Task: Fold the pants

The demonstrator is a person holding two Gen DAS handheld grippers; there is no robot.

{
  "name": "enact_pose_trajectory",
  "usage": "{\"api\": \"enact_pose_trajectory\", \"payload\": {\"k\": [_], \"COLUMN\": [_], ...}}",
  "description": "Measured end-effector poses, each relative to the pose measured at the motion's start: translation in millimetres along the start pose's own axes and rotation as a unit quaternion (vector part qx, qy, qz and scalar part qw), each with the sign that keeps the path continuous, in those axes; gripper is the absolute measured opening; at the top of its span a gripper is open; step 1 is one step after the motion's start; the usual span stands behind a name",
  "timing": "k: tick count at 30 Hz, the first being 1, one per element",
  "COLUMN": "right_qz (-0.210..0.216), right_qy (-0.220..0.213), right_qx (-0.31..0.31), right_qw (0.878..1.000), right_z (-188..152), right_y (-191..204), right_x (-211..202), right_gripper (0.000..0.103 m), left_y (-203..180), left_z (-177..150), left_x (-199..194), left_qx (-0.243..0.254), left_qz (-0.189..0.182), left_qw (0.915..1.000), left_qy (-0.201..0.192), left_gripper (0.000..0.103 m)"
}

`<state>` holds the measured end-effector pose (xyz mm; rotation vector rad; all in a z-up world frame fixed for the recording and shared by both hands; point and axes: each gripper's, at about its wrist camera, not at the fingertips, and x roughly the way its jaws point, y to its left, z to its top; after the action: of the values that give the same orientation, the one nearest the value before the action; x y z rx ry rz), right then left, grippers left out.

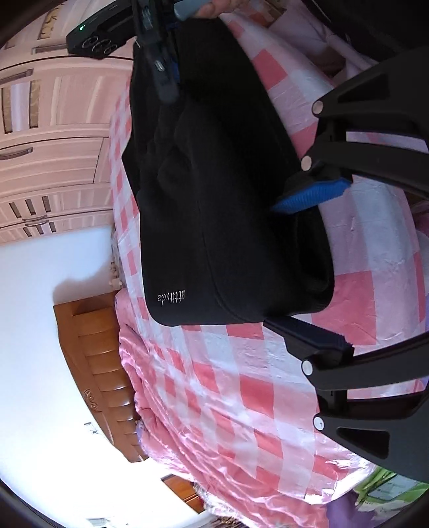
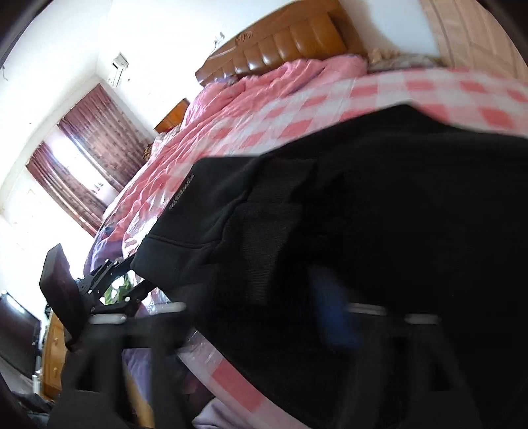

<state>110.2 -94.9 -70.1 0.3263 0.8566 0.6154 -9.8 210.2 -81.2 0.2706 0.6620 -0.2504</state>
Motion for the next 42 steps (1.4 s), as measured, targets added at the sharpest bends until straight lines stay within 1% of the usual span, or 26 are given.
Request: {"api": "enact_pose_trajectory", "payload": {"k": [1,2,4,6,9,10,12,14,15,16,17,19,21,22,23,24,26,28,30,32,34,36,38,39,41,42], "right_qz": [0.001,0.004,0.011,0.022,0.024,0.026,0.039,0.060,0.072,0.094,0.096,0.091,0.095,0.095,0.089,0.080,0.077,0.066,0.065,0.063,0.067,0.066,0.065,0.065,0.055,0.049], "right_qy": [-0.013,-0.015,-0.002,0.020,0.051,0.069,0.086,0.113,0.120,0.139,0.146,0.144,0.136,0.131,0.124,0.113,0.093,0.062,0.044,0.021,0.005,-0.013,-0.039,-0.051,-0.081,-0.090], "right_qx": [-0.001,-0.001,0.010,0.019,0.006,0.009,0.014,0.014,0.017,0.020,0.016,0.007,0.027,0.035,0.033,0.027,0.014,-0.016,-0.030,-0.062,-0.083,-0.104,-0.117,-0.119,-0.118,-0.115], "right_qw": [1.000,1.000,1.000,0.999,0.998,0.997,0.995,0.992,0.990,0.986,0.985,0.985,0.986,0.986,0.988,0.990,0.993,0.996,0.996,0.996,0.994,0.992,0.990,0.990,0.988,0.988], "right_z": [-0.7,-1.6,-1.9,-0.7,8.5,14.1,21.8,31.0,30.8,31.7,31.6,32.8,36.4,38.4,38.5,37.5,38.2,45.2,54.4,70.7,83.0,91.2,97.0,99.3,95.9,93.7], "right_y": [-1.2,-4.6,-11.1,-14.4,-11.8,-12.6,-14.4,-11.9,-9.6,-7.1,-4.6,-3.1,-6.8,-7.6,-6.5,-4.8,1.4,13.9,24.7,45.5,63.0,76.7,85.6,86.8,79.9,76.6], "right_x": [-8.3,-14.3,-14.8,-4.1,17.3,29.3,41.1,51.6,52.7,58.5,62.7,68.2,71.4,73.9,75.5,75.6,69.5,54.4,43.4,30.0,19.6,5.0,-16.9,-26.8,-54.2,-61.6], "right_gripper": [0.099,0.099,0.099,0.099,0.099,0.099,0.099,0.098,0.084,0.074,0.073,0.070,0.064,0.058,0.043,0.034,0.027,0.026,0.025,0.025,0.025,0.024,0.022,0.022,0.021,0.020], "left_y": [3.3,4.3,8.2,11.9,13.5,13.0,11.9,7.3,4.0,1.4,1.3,5.4,9.5,10.4,11.2,12.6,15.6,21.0,26.1,29.4,25.0,19.5,16.2,14.5,11.5,12.4], "left_z": [0.3,0.1,0.3,0.2,0.2,0.6,1.6,2.4,2.3,1.5,0.8,-0.8,-2.4,-3.0,-3.3,-4.1,-7.6,-13.9,-21.1,-24.9,-22.4,-16.8,-8.6,-5.0,-0.5,-1.2], "left_x": [-3.6,-6.6,-13.0,-14.4,-11.7,-10.5,-7.9,-3.2,-2.2,-0.9,-0.7,-1.6,-3.2,-4.0,-4.4,-6.3,-12.8,-23.3,-30.8,-29.2,-19.9,-11.5,1.9,8.1,24.8,25.9], "left_qx": [-0.005,-0.008,-0.016,-0.025,-0.032,-0.032,-0.034,-0.027,-0.019,-0.011,-0.009,-0.016,-0.022,-0.022,-0.022,-0.023,-0.028,-0.039,-0.055,-0.078,-0.084,-0.090,-0.101,-0.097,-0.073,-0.073], "left_qz": [-0.004,-0.002,-0.002,-0.001,0.000,-0.001,-0.012,-0.024,-0.018,-0.015,-0.014,-0.023,-0.032,-0.031,-0.030,-0.028,-0.024,-0.006,-0.005,-0.020,-0.013,-0.009,0.017,0.037,0.113,0.110], "left_qw": [1.0000,0.9999,0.9996,0.9993,0.9991,0.9990,0.9989,0.9990,0.9993,0.9995,0.9995,0.9991,0.9988,0.9988,0.9988,0.9988,0.9987,0.9985,0.9977,0.9964,0.9962,0.9958,0.9948,0.9946,0.9904,0.9908], "left_qy": [-0.005,-0.010,-0.022,-0.029,-0.029,-0.030,-0.029,-0.027,-0.027,-0.027,-0.028,-0.031,-0.032,-0.032,-0.031,-0.031,-0.034,-0.037,-0.038,-0.028,-0.014,-0.013,-0.003,0.004,0.032,0.031], "left_gripper": [0.062,0.062,0.063,0.063,0.063,0.063,0.063,0.063,0.063,0.063,0.063,0.063,0.063,0.063,0.063,0.063,0.066,0.082,0.083,0.083,0.083,0.083,0.083,0.083,0.084,0.085]}}
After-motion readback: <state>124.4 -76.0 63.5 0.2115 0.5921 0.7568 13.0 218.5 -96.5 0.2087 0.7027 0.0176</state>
